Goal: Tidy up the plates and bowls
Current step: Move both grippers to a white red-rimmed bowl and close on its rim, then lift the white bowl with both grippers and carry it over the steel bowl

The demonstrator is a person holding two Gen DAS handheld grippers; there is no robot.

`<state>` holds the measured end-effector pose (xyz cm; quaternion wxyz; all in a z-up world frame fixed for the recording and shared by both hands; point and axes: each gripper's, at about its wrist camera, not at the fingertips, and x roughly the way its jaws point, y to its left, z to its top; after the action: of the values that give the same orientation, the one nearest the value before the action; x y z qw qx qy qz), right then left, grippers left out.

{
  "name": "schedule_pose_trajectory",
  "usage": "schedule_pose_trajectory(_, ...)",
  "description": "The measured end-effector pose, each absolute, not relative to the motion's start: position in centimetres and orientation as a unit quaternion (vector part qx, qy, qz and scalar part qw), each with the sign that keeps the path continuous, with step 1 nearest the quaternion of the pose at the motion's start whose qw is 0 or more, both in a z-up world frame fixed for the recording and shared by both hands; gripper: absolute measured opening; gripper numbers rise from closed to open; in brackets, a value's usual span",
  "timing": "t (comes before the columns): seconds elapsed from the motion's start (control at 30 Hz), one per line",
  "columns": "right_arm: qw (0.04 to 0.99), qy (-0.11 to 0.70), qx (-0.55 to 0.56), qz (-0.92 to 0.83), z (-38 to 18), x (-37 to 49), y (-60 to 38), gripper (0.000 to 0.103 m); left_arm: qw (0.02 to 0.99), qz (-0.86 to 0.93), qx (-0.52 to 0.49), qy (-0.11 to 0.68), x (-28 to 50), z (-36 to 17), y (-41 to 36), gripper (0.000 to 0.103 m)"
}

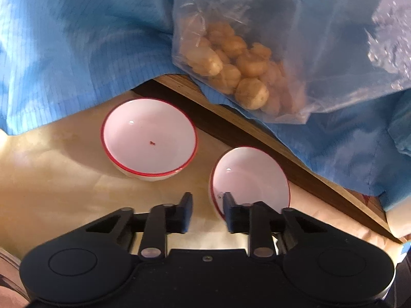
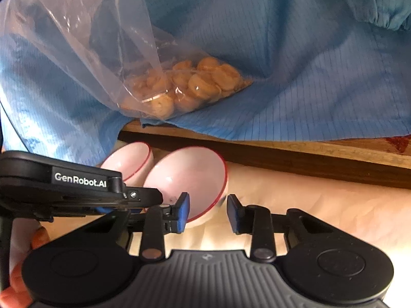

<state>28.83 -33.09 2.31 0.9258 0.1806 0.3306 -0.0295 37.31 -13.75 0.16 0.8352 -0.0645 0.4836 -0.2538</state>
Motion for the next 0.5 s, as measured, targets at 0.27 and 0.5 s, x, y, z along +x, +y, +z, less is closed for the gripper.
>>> schedule_pose_trajectory(0.27,0.921,0.338,0.195,-0.017,1.7,29.0,-33.2,0.021,0.830,-0.265,-0.046,0.489,36.8,-0.4,-14.5,0.007)
schedule_pose_trajectory(0.5,0.925,0.325,0.196,-0.022,2.6,28.1,-33.2,0.020,0.837,-0.274,-0.041,0.472,35.6,1.3,-15.2,0.006)
